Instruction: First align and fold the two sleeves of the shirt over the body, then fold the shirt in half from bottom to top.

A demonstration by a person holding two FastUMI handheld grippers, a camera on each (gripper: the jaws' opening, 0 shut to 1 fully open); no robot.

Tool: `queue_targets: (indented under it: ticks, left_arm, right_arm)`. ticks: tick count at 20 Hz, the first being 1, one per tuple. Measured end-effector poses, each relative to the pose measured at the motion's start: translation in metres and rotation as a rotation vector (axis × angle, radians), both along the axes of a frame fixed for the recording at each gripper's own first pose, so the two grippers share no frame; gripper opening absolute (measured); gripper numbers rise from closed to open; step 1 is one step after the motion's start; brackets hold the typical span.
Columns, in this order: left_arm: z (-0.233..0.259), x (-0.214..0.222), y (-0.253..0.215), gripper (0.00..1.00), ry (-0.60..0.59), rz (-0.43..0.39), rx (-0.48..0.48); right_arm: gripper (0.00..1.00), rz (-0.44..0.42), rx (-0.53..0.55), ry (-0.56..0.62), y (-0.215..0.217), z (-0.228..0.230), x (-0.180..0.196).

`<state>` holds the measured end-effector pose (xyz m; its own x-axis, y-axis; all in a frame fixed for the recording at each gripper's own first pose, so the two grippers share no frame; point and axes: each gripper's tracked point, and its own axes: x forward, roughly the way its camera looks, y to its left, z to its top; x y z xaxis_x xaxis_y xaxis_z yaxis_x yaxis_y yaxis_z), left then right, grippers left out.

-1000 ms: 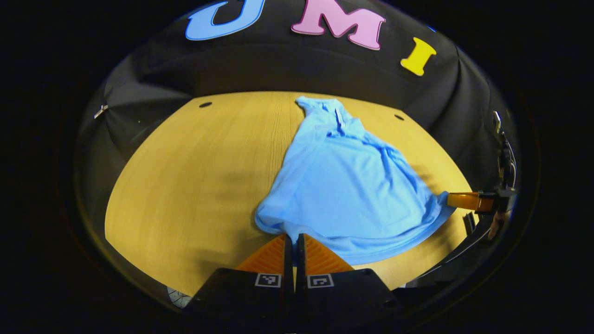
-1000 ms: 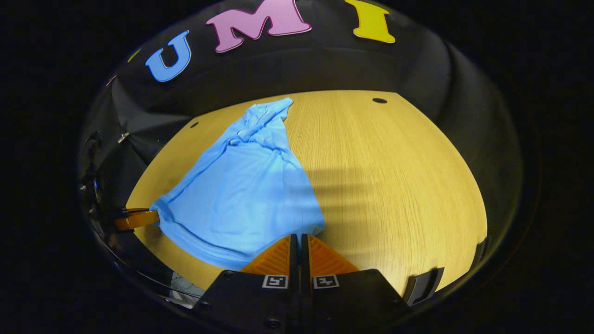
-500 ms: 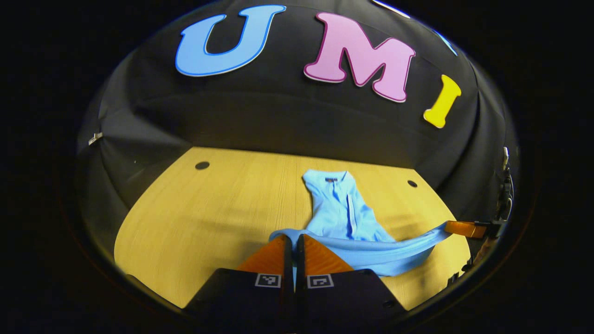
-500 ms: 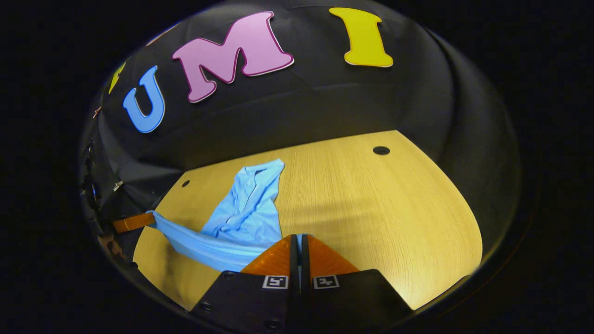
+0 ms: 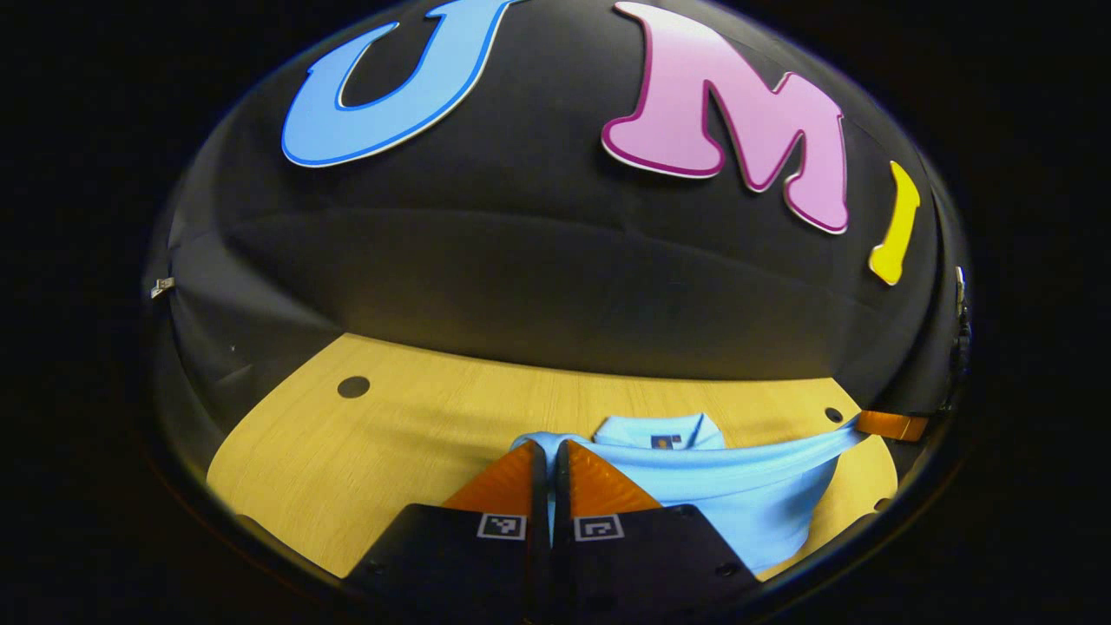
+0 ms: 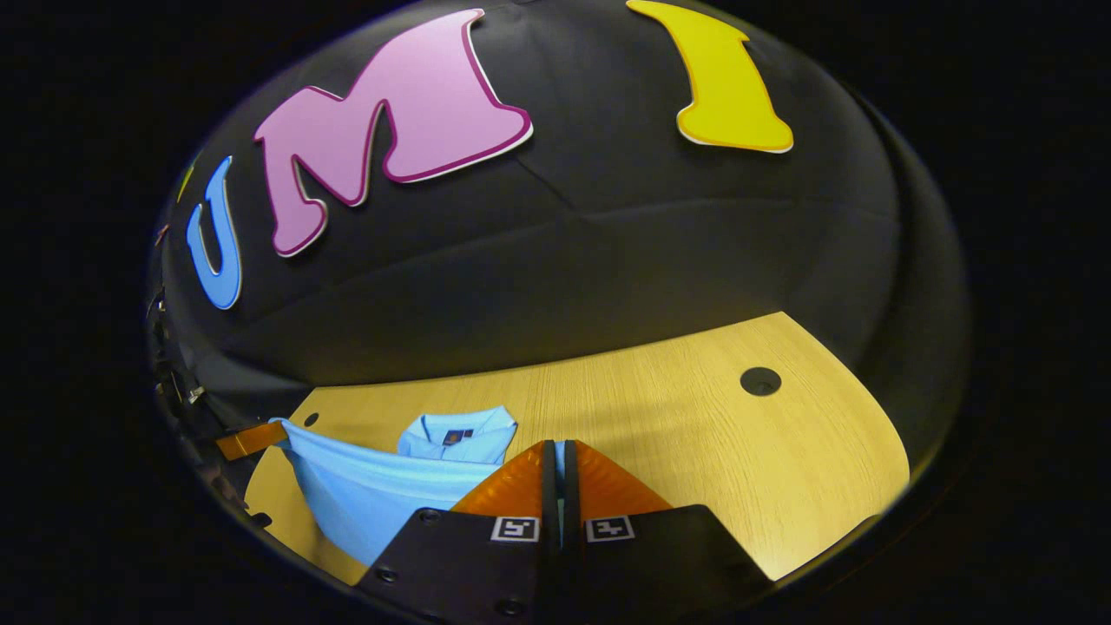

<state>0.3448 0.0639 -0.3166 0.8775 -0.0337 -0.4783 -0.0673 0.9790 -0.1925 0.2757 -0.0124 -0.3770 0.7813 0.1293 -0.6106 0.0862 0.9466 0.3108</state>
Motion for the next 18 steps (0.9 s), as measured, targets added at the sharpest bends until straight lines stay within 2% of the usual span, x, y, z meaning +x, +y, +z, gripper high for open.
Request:
queue_targets:
  ticks: [3,4,5,9,11,12,13,14,15,16,18]
  left_arm:
    - [-0.011,0.034,0.002,0.06,-0.03,0.009,0.029]
    - [-0.014,0.045,0.002,0.01,-0.044,0.019,0.033]
    - [-0.017,0.054,-0.001,0.06,-0.056,0.026,0.027]
    - [-0.046,0.087,0.002,0.06,-0.046,0.035,0.069]
    - [-0.063,0.096,-0.001,0.06,-0.028,0.029,0.09]
    - [-0.07,0.101,-0.002,0.06,-0.023,0.028,0.095]
    - [-0.074,0.104,-0.003,0.06,-0.024,0.032,0.089]
    - [-0.08,0.108,-0.003,0.06,-0.018,0.039,0.082]
    - [-0.086,0.109,-0.002,0.1,-0.013,0.043,0.086]
    - [-0.091,0.11,-0.002,0.05,-0.004,0.044,0.093]
    - [-0.099,0.11,-0.005,0.06,0.009,0.037,0.109]
  right_arm:
    - [0.05,0.011,-0.022,-0.029,0.006,-0.017,0.043]
    - [0.05,0.014,-0.038,-0.041,0.007,-0.021,0.055]
    - [0.05,0.018,-0.056,-0.051,0.008,-0.026,0.066]
    - [0.05,0.014,-0.079,-0.058,0.009,-0.054,0.1]
    - [0.05,0.012,-0.086,-0.045,0.01,-0.069,0.107]
    - [0.1,0.01,-0.09,-0.039,0.011,-0.077,0.11]
    - [0.05,0.005,-0.091,-0.03,0.012,-0.084,0.113]
    - [0.05,0.0,-0.092,-0.024,0.012,-0.092,0.116]
    - [0.1,-0.002,-0.091,-0.015,0.013,-0.099,0.116]
    - [0.05,-0.003,-0.091,-0.006,0.013,-0.106,0.116]
    - [0.05,0.004,-0.106,0.009,0.016,-0.116,0.114]
